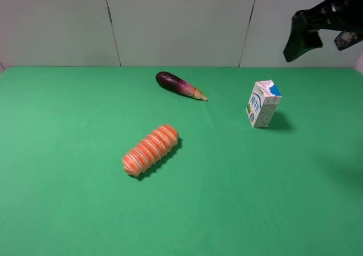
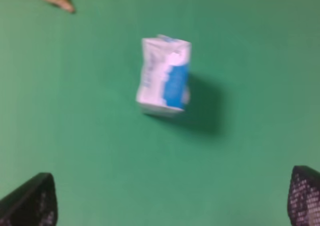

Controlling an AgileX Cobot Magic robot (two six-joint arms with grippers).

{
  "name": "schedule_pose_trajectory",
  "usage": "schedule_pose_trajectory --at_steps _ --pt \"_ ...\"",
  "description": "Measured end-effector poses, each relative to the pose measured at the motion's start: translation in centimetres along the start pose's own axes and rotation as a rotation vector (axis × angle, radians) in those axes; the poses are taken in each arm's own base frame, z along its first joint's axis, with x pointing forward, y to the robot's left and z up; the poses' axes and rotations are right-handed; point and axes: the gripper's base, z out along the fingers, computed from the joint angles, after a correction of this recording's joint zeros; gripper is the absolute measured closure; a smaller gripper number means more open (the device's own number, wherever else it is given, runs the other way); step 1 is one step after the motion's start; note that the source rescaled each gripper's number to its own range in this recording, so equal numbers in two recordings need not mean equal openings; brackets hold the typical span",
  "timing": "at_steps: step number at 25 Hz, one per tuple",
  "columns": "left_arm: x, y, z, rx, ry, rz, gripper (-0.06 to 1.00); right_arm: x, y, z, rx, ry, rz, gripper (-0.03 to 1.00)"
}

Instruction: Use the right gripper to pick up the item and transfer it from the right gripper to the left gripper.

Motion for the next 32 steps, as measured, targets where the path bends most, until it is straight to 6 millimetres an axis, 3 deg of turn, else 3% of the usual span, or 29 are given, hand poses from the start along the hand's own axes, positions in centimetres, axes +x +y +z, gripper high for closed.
schedule_pose_trajectory --at_steps 4,13,18,28,32 --pt "0.0 0.0 0.0 0.000 0.000 0.000 -0.03 -1.9 1.4 2.6 -0.020 0.064 -0.002 -0.03" --pt "0.0 0.0 0.0 0.000 0.000 0.000 -0.03 -4.5 1.8 8.2 -0.006 0.180 0.002 -0.03" --pt "0.0 0.0 0.0 0.000 0.000 0.000 -0.03 -4.5 1.6 11.2 0.027 0.247 -0.011 -0.03" --pt "0.0 0.0 0.0 0.000 0.000 0.000 -0.03 -3.6 -1.7 16.0 0.064 0.339 0.071 -0.03" --pt "0.0 0.0 0.0 0.000 0.000 0.000 -0.03 -3.1 -1.8 17.7 0.043 0.372 0.085 -0.03"
